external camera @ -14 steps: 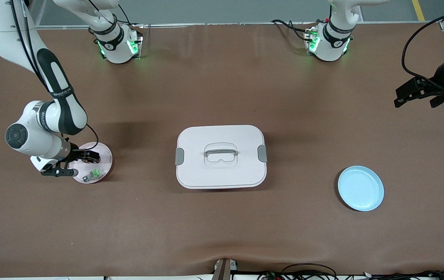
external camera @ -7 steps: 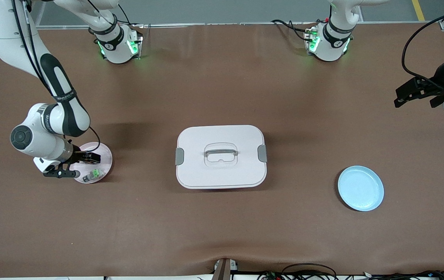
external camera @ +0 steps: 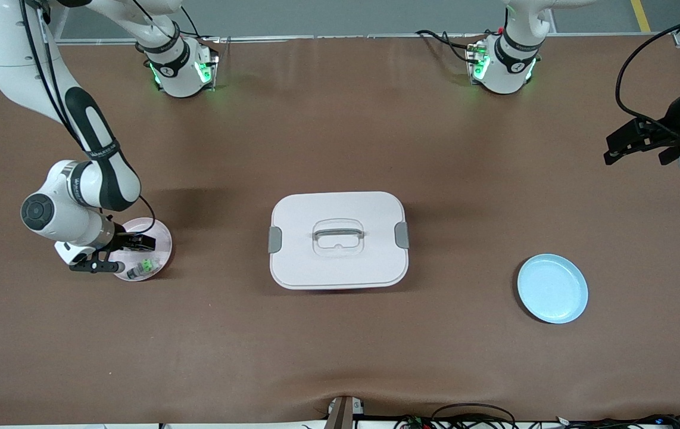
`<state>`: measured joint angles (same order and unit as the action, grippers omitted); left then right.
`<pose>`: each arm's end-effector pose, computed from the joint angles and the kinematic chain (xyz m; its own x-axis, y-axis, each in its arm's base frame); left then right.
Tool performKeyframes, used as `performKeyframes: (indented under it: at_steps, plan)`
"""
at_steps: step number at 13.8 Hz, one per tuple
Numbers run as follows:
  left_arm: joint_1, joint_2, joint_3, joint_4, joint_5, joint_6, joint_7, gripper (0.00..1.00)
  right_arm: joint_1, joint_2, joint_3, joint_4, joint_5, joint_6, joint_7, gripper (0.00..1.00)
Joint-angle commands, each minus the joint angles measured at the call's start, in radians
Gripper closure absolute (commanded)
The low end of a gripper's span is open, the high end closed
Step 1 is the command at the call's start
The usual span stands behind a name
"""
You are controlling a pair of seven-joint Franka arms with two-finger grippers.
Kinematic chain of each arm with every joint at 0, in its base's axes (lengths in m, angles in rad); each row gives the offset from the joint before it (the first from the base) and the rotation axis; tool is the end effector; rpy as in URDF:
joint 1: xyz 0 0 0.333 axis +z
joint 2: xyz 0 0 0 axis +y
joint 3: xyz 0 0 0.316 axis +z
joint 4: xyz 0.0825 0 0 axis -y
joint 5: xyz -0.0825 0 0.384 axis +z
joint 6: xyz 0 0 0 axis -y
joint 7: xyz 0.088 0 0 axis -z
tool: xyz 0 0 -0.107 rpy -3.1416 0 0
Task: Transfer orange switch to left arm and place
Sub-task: 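Lower the right gripper and grasp the black-and-orange switch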
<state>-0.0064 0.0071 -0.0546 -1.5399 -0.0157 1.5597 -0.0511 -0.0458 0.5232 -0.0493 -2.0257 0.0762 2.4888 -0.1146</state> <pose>0.5549 -0.0355 0.6342 0.9999 -0.0101 0.0119 -0.0103 -0.9998 0.0167 0.5911 -0.0566 0.1814 0.9977 -0.0358 -0.0569 -0.0372 -0.9990 -0.0247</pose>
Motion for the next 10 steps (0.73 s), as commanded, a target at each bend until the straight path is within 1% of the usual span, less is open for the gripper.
performKeyframes:
  at_steps: [1,3,5,6,7,8,9,10]
  plan:
    - [0.002,0.005,-0.007,0.021,0.003,-0.023,-0.003,0.0,-0.006,-0.003,0.003,-0.007,0.022,0.007,-0.019,0.0]
    - [0.002,0.004,-0.007,0.021,0.003,-0.024,-0.006,0.0,-0.006,-0.003,0.003,-0.017,0.022,0.009,-0.019,0.0]
    - [0.002,0.004,-0.007,0.021,0.0,-0.024,-0.007,0.0,-0.006,-0.003,0.005,-0.019,0.024,0.007,-0.019,0.04]
    - [0.003,0.005,-0.007,0.021,-0.007,-0.024,-0.007,0.0,-0.006,-0.003,0.003,-0.019,0.024,0.007,-0.019,0.06]
    - [0.005,0.005,-0.007,0.021,-0.021,-0.024,-0.006,0.0,-0.006,-0.003,0.003,-0.019,0.024,0.007,-0.02,0.13]
    - [0.006,0.008,-0.007,0.02,-0.039,-0.024,-0.006,0.0,-0.006,-0.003,0.005,-0.019,0.022,0.007,-0.02,0.27]
    - [0.006,0.01,-0.007,0.02,-0.05,-0.024,-0.007,0.0,-0.005,-0.005,0.005,-0.019,0.022,0.004,-0.019,0.52]
    - [0.008,0.01,-0.005,0.02,-0.064,-0.024,-0.006,0.0,-0.005,-0.005,0.005,-0.019,0.024,-0.002,-0.017,0.7]
